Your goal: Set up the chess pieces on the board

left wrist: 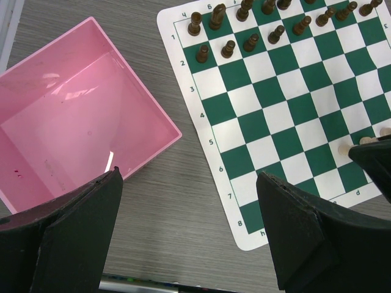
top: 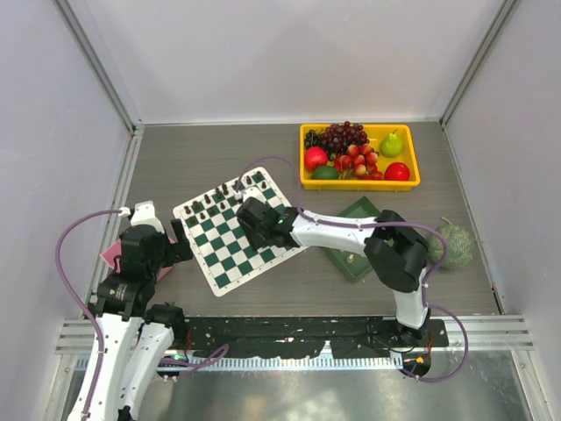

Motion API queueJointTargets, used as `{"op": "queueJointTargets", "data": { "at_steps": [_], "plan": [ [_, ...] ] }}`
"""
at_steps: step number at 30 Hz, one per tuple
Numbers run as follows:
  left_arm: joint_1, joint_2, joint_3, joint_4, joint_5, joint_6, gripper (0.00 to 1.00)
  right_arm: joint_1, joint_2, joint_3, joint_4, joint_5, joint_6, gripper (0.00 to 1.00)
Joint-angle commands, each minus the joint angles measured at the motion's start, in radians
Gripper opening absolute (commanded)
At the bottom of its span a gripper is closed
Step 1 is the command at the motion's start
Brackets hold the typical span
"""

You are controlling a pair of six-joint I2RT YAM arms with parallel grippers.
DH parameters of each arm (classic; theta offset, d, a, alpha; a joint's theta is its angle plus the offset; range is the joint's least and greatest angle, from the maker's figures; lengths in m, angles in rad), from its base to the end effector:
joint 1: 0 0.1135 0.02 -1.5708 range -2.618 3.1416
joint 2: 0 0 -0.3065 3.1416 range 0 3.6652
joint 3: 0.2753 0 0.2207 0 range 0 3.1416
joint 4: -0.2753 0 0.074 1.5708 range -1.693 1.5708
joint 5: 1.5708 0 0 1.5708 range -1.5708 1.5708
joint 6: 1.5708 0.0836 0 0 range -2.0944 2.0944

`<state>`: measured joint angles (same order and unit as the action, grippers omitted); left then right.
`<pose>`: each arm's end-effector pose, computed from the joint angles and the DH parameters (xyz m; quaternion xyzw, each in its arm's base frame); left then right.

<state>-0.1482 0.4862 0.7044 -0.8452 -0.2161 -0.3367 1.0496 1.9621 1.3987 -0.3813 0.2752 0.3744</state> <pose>0.0713 0.0075 0.2699 -0.1321 0.8770 -0.0153 0.4618 0.2383 0.3694 0.2090 -0.2723 0.9032 0.1005 0.3162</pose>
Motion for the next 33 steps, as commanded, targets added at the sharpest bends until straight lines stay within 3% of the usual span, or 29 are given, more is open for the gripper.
{"op": "queueJointTargets", "data": {
  "at_steps": [1,5,8,15,20,33],
  "plan": [
    [0.006,0.003,0.021,0.044,0.006,0.004,0.99,-0.01,-0.192,0.013,0.018,0.056,-0.031,0.53],
    [0.006,0.006,0.021,0.043,0.006,0.004,0.99,-0.046,-0.317,-0.07,0.018,0.127,-0.031,0.56],
    [0.006,0.006,0.02,0.043,0.006,0.004,0.99,-0.114,-0.469,-0.246,0.067,0.191,-0.006,0.57],
    [0.006,0.005,0.023,0.044,0.007,0.004,0.99,-0.502,-0.684,-0.544,0.064,0.032,0.067,0.54],
    [0.004,0.006,0.021,0.041,0.004,0.004,0.99,-0.654,-0.694,-0.619,0.055,-0.008,0.055,0.51],
    [0.006,0.011,0.023,0.04,-0.002,0.004,0.99,-0.732,-0.588,-0.619,0.007,0.101,0.061,0.48]
  ]
}}
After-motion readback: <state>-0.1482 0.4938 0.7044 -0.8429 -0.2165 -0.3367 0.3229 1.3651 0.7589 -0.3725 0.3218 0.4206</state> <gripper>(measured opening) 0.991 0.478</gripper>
